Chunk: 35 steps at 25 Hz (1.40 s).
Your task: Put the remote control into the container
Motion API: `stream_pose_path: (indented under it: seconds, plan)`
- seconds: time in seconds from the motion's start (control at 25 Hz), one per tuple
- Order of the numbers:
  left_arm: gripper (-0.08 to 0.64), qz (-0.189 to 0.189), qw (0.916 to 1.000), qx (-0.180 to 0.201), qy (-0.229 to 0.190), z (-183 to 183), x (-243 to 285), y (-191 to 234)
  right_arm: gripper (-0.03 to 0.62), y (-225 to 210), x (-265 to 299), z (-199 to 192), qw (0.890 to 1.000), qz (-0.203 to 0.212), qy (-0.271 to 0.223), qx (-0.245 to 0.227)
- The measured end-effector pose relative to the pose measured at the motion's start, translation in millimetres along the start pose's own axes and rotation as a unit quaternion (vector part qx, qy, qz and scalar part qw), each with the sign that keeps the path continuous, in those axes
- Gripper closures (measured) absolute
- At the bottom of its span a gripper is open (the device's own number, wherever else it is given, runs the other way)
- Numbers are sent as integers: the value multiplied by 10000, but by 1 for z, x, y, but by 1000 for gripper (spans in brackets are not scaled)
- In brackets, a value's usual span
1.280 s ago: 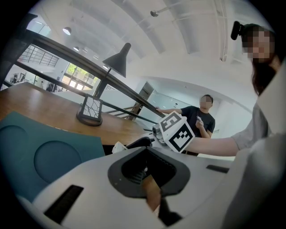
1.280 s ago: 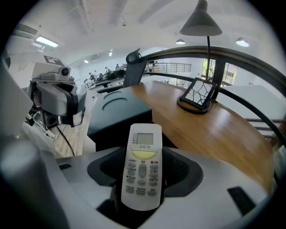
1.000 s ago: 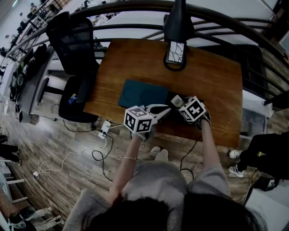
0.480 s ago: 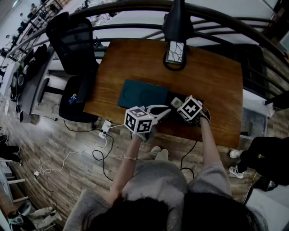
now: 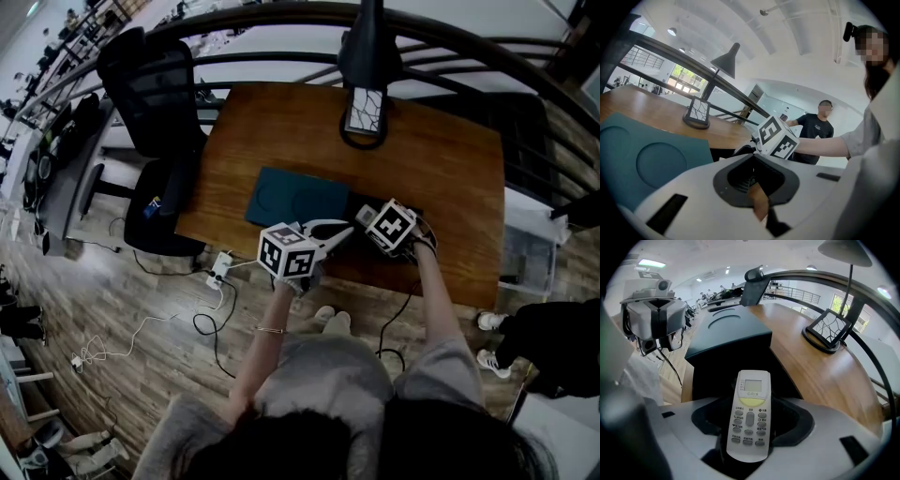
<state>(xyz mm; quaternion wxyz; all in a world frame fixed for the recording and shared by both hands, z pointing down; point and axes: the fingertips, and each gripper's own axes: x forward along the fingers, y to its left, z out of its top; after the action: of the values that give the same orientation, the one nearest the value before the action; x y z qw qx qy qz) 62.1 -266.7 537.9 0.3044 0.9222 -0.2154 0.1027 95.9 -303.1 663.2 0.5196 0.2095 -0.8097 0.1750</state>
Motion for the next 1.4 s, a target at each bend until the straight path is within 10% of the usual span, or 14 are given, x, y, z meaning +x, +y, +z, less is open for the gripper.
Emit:
stream_pose_path:
  seconds: [0.88, 1.4]
  plan:
    - [557, -60, 9998, 139, -127, 5, -8, -5, 337, -5, -35, 6, 9892, -307, -1170, 829]
    - [557, -285, 9988, 330, -220, 9, -6, -23, 533, 4, -87, 20, 9370, -697, -2824, 1937]
